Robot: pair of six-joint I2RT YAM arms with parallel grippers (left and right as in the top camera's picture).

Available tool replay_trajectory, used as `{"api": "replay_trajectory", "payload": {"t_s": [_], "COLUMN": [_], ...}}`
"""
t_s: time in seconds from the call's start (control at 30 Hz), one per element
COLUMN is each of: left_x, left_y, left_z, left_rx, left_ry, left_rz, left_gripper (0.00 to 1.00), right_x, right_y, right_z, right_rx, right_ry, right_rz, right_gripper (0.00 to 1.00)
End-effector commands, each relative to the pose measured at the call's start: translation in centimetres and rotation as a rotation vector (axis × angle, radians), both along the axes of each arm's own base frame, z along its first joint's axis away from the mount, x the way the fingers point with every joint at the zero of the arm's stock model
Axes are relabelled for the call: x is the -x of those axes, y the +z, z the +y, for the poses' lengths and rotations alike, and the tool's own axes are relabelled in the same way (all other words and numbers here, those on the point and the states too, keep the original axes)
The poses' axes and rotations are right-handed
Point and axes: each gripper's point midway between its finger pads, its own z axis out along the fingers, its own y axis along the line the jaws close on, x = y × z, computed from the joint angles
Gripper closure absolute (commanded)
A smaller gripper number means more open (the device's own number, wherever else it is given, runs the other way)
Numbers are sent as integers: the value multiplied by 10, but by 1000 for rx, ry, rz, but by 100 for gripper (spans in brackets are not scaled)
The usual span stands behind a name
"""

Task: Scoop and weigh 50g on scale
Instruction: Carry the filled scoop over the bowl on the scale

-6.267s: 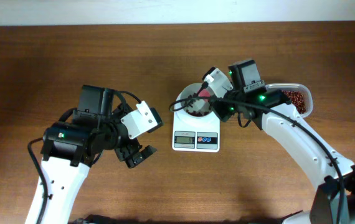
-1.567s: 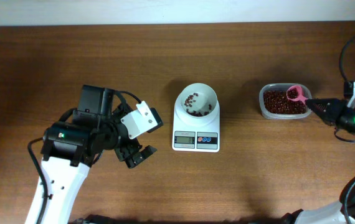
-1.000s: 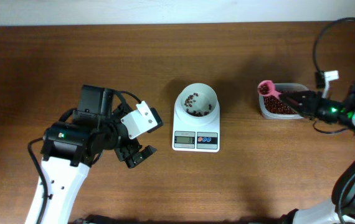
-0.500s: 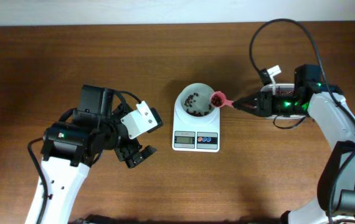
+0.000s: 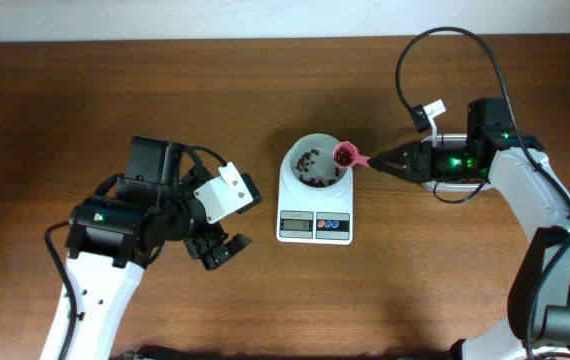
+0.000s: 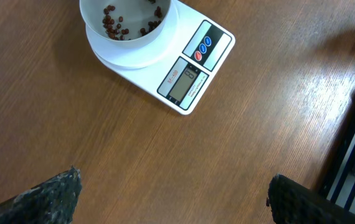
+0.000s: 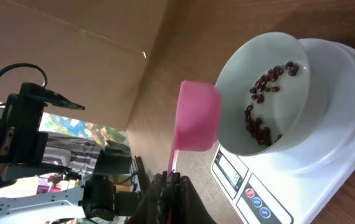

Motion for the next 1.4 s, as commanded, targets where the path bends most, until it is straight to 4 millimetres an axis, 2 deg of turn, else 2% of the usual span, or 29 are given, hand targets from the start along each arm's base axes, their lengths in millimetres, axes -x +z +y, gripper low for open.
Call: {"api": "replay_trajectory", "payload": {"t_s": [0.0,0.57,0.67,0.77,0.83,1.0,1.1,1.37], "left_x": [0,0,0,0,0,0,0,0], "left_y": [0,0,0,0,0,0,0,0], "left_z": [0,0,0,0,0,0,0,0], "left_rx": [6,6,6,6,6,6,6,6], "left_ry": [9,9,9,9,9,9,9,9], "left_rz": [5,6,6,5,5,6,6,6], "left_gripper": [1,1,1,1,1,1,1,1], "right_x": [0,-8,-10,-9,-10,-26,-30,-22], "right_y": [2,-5,-11,-13,-16,-40,-37,-15], "right_z": [4,3,12,30,34,20,21,35], "right_rx": [-25,35,78,108,129,312,306,186], "right_ry": [17,6,26,64,69,4,2,122], "right_rz": [-17,-65,-97,-132,-150,-170,-203,-406], "right_gripper": [96,96,96,96,96,96,96,96]}}
